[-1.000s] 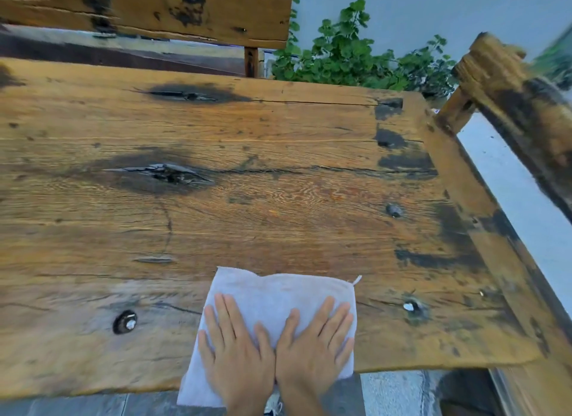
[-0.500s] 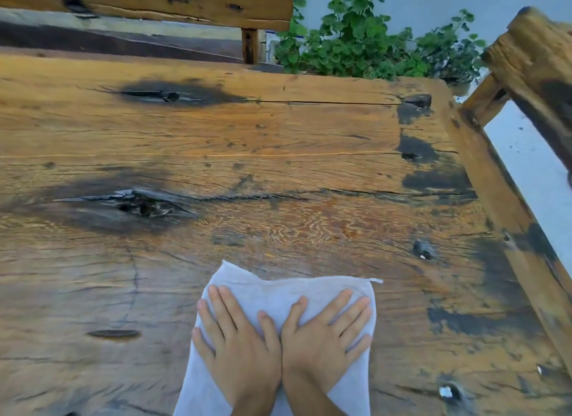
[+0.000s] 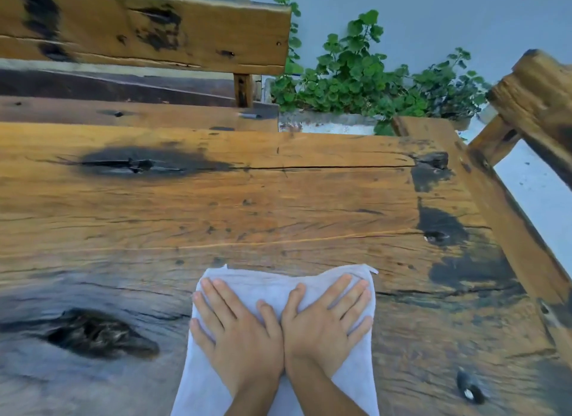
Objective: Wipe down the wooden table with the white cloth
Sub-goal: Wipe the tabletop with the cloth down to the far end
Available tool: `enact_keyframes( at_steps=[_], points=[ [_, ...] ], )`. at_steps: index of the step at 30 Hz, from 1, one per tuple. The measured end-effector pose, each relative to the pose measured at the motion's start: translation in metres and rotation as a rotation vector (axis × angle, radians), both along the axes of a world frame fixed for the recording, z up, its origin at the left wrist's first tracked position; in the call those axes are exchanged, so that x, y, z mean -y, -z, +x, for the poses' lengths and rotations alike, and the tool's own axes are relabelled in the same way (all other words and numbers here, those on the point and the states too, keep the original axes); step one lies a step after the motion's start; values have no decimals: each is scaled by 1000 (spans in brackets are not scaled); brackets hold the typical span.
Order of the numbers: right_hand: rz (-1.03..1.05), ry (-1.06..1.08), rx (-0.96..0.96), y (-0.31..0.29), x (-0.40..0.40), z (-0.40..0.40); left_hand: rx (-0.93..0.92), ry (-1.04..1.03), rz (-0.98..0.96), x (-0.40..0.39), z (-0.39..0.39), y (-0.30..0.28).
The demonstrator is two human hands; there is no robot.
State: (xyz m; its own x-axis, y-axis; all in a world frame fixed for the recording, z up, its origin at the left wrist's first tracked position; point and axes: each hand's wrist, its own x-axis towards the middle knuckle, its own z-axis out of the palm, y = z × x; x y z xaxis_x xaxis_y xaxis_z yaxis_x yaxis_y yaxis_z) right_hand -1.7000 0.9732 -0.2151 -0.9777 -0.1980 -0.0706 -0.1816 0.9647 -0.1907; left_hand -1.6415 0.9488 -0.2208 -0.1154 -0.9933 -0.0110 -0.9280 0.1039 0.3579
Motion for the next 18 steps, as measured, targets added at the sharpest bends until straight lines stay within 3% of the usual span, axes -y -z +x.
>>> enact_keyframes(
  at_steps=[6, 18],
  points=[
    [-67, 21, -68, 5, 64, -54, 35, 39, -22, 69, -54, 3],
    [-83, -41, 10, 1, 189, -181, 38, 15, 10, 191, -174, -9]
  ],
)
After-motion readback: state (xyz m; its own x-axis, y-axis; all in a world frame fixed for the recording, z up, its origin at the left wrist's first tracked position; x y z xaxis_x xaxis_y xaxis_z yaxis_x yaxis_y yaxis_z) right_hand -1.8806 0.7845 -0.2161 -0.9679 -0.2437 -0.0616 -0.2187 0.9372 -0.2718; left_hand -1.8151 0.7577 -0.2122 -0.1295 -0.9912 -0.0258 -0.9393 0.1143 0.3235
